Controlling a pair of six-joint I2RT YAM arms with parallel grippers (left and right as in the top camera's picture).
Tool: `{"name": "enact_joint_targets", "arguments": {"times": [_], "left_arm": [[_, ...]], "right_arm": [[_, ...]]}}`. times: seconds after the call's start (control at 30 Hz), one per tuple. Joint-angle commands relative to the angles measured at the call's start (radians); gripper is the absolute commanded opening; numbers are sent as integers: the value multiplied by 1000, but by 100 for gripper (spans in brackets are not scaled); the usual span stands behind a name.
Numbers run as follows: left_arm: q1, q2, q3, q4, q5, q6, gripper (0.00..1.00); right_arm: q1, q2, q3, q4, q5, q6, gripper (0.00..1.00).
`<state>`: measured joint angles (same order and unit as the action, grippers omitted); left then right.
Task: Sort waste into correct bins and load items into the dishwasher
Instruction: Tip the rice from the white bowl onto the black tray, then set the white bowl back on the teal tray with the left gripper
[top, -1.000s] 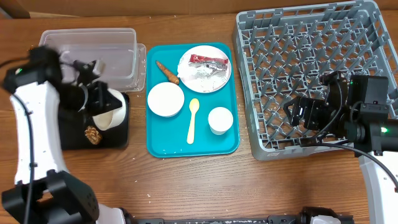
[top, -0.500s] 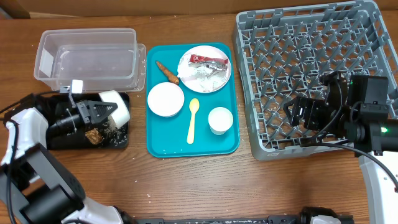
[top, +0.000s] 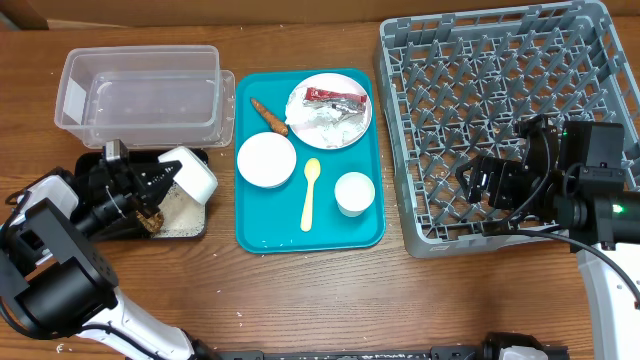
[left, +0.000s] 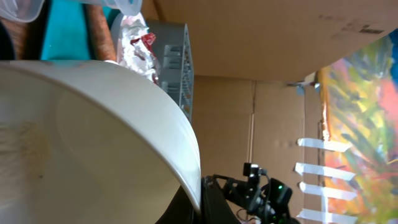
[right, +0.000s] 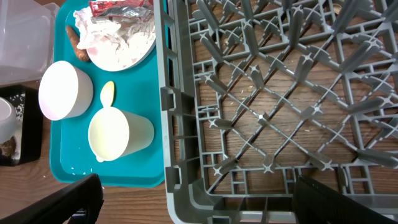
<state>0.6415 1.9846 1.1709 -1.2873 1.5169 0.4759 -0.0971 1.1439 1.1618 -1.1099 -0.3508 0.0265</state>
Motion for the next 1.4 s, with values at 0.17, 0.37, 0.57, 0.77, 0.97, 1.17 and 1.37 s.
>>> {"name": "enact_joint_targets", "arguments": {"times": [0.17,0.37,0.57,0.77,0.97,1.17,1.37], "left_arm": [[24,-3,5,-73,52,59,4],[56,-34,76,-308,-19,329,4],[28,-149,167,-402,-154,454,4],[-42,-301,246,-394,-241,431,4],[-174,-423,325,-166,-461,-9,4],[-499,-511,332,-25,-972,-360,4],[-924,-499,286,-40,-1351,-522,4]], "right_arm": [[1,-2,21,4,2,-2,100],[1,-2,21,5,2,-2,100],[1,-2,21,6,2,-2,100],[1,-2,21,4,1,-2,100],[1,-2,21,4,1,-1,100],[1,-2,21,4,2,-1,100],[1,-2,21,3,2,-2,100]]}}
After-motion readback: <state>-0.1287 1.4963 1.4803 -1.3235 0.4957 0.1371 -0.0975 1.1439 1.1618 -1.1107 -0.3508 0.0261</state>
